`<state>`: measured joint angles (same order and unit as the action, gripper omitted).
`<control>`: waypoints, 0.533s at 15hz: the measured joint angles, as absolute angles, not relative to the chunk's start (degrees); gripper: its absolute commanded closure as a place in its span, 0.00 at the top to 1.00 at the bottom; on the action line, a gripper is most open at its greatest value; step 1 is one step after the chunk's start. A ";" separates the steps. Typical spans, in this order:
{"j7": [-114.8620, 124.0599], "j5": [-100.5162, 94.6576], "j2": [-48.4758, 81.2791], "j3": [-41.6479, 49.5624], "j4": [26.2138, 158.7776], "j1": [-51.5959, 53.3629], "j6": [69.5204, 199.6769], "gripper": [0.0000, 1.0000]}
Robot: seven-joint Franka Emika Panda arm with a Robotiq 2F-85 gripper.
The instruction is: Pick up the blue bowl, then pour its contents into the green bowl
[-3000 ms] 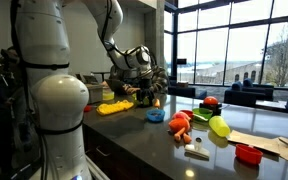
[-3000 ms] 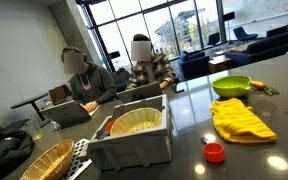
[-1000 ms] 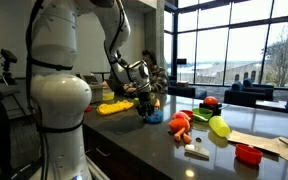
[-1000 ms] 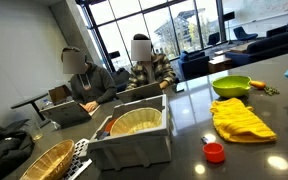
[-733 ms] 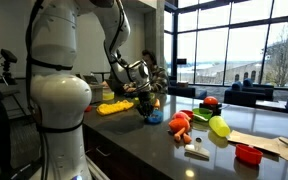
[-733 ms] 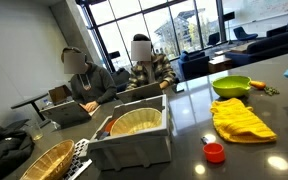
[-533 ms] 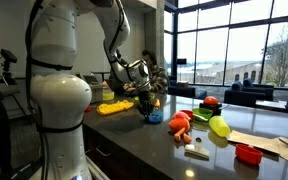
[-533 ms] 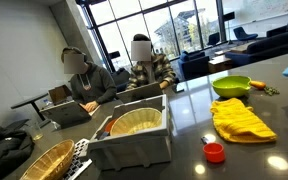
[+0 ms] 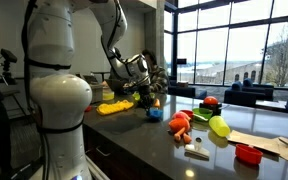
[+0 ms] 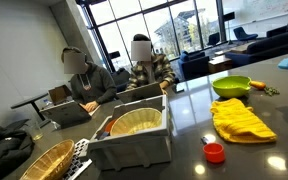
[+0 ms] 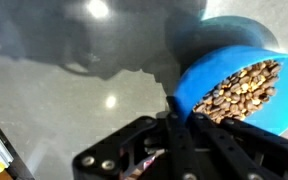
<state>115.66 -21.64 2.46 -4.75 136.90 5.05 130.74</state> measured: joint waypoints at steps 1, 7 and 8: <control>115.87 -21.64 2.39 -4.86 136.87 5.29 130.75 0.01; 116.25 -21.64 0.33 -5.93 136.58 6.66 130.75 0.01; 115.60 -21.64 -0.64 -6.00 136.52 6.67 130.75 0.01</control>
